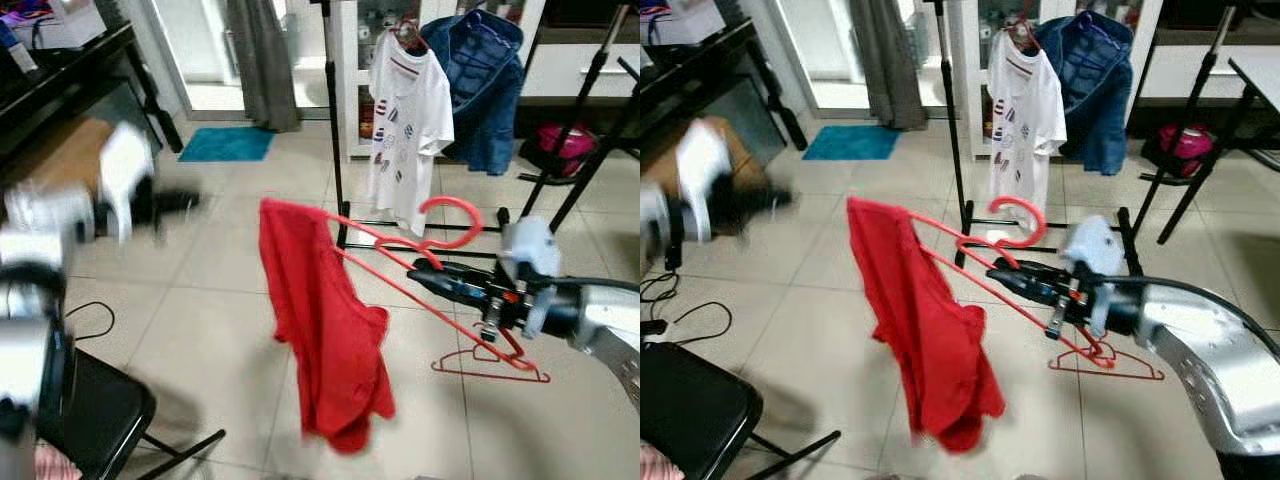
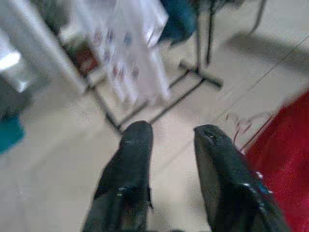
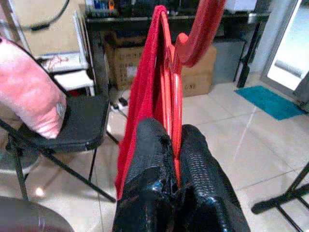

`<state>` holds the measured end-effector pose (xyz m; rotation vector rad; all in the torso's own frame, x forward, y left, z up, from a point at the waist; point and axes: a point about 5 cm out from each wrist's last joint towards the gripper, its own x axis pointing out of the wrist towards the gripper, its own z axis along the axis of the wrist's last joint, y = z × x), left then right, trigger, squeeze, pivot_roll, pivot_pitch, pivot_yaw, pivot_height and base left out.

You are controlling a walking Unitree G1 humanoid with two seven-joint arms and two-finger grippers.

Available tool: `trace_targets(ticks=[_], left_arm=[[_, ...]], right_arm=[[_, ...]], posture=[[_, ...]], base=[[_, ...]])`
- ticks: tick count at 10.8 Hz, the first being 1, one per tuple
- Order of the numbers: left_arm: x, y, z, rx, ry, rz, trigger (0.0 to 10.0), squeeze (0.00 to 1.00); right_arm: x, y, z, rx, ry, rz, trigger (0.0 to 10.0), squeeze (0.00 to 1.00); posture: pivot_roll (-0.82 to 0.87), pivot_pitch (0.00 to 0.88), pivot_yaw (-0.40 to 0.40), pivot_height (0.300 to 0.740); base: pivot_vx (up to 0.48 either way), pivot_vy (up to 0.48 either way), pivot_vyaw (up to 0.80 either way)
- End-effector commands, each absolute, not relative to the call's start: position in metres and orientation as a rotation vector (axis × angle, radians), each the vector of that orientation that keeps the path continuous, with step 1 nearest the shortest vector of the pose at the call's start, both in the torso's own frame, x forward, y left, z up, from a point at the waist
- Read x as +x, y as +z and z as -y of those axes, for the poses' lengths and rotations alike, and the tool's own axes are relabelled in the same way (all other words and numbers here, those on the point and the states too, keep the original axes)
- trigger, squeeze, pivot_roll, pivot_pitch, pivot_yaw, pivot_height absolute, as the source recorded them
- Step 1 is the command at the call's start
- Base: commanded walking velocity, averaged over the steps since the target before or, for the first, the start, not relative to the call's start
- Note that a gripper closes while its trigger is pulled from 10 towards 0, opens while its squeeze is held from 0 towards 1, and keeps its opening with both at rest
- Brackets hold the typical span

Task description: Hang hanger

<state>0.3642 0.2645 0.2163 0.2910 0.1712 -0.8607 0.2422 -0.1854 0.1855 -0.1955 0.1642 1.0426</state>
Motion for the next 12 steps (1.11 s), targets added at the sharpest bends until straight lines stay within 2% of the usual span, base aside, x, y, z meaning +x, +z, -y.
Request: trace_targets(ticks=[1,3,4,5,8,11,12], left_arm=[[0.366,0.228,-0.250,0.258,-0.975,-0.130,10.0,1.00],[0.366,0.227,-0.201,0.316,-1.334,-0.155,10.0,1.00],[0.363,0.221,-0.190,0.342,-1.428,-0.188,10.0,0.85],[0.360,0.217,-0.182,0.371,-1.489,-0.213,10.0,0.00],[0.357,0.214,-0.174,0.389,-1.538,-0.199,10.0,0.00],[0.354,0.226,-0.172,0.157,-1.556,-0.094,10.0,0.00],[0.353,0.223,-0.176,0.193,-1.557,-0.120,10.0,0.00]], right_arm=[[0.244,0.188,0.182,-0.228,1.053,-0.157,10.0,0.00],[0.246,0.190,0.174,-0.281,1.094,-0.122,10.0,0.00],[0.246,0.193,0.172,-0.290,1.112,-0.106,10.0,0.00],[0.246,0.196,0.171,-0.305,1.127,-0.094,10.0,0.00],[0.245,0.203,0.167,-0.317,1.161,-0.058,10.0,0.00],[0.244,0.203,0.166,-0.320,1.165,-0.050,10.0,0.00],[0.244,0.203,0.165,-0.321,1.169,-0.048,10.0,0.00]], posture=[[-0.14,0.010,0.162,0.740],[-0.15,0.016,0.168,0.740],[-0.15,0.018,0.171,0.740],[-0.16,0.020,0.174,0.740],[-0.17,0.012,0.177,0.740],[-0.18,0.000,0.179,0.740],[-0.18,0.000,0.177,0.740]], base=[[0.000,0.000,0.00],[0.000,0.000,0.00],[0.000,0.000,0.00],[0.000,0.000,0.00],[0.000,0.000,0.00],[0.000,0.000,0.00],[0.000,0.000,0.00]])
